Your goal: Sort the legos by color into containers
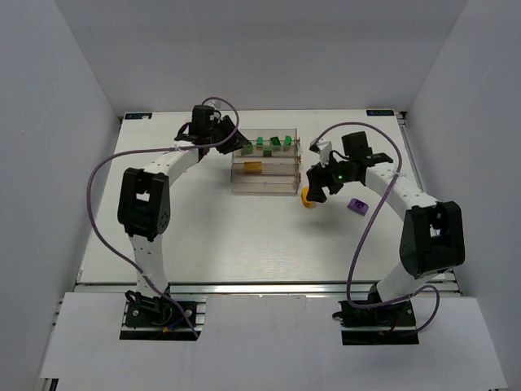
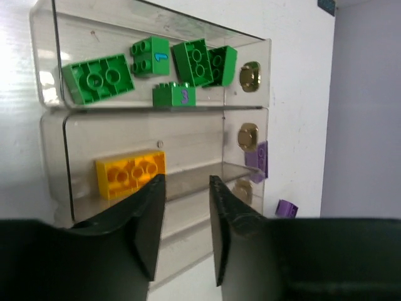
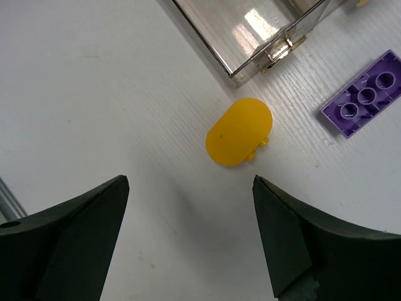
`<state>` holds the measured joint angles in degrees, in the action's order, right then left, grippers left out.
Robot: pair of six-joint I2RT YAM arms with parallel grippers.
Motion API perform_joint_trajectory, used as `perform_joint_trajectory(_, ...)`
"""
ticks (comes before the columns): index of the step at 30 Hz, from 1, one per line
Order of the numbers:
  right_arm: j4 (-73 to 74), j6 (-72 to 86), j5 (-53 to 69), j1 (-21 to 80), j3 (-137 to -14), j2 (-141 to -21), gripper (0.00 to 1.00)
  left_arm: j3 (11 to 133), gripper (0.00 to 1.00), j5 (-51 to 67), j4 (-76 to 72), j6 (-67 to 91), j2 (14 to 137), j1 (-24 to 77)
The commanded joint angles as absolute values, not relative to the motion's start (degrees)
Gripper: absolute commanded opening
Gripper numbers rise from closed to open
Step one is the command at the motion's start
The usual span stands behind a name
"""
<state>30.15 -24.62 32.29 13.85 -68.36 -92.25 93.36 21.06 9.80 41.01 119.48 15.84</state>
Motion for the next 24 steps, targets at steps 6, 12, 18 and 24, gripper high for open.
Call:
perform_joint_trajectory(6,22.1,-15.1,15.1,19.1,-65.0,-94.2,0.89,75.0,0.57,14.6,11.5,35.9,91.9,15.0)
perform_joint_trajectory(12,16.6,-8.9,3.6,21.8,-64.5,-98.6,0.88,59.9,0.59,10.1,13.4,37.4,75.0,15.0)
perform_joint_trajectory(18,13.7,-7.6,2.5,23.3,-65.5,-101.9,0.82,50.5,0.61,5.0,16.2,40.9,61.4,15.0)
perform_joint_trajectory(24,13.1,-6.7,1.7,23.5,-66.0,-104.6,0.54,44.6,0.61,2.8,19.2,43.2,53.8,15.0)
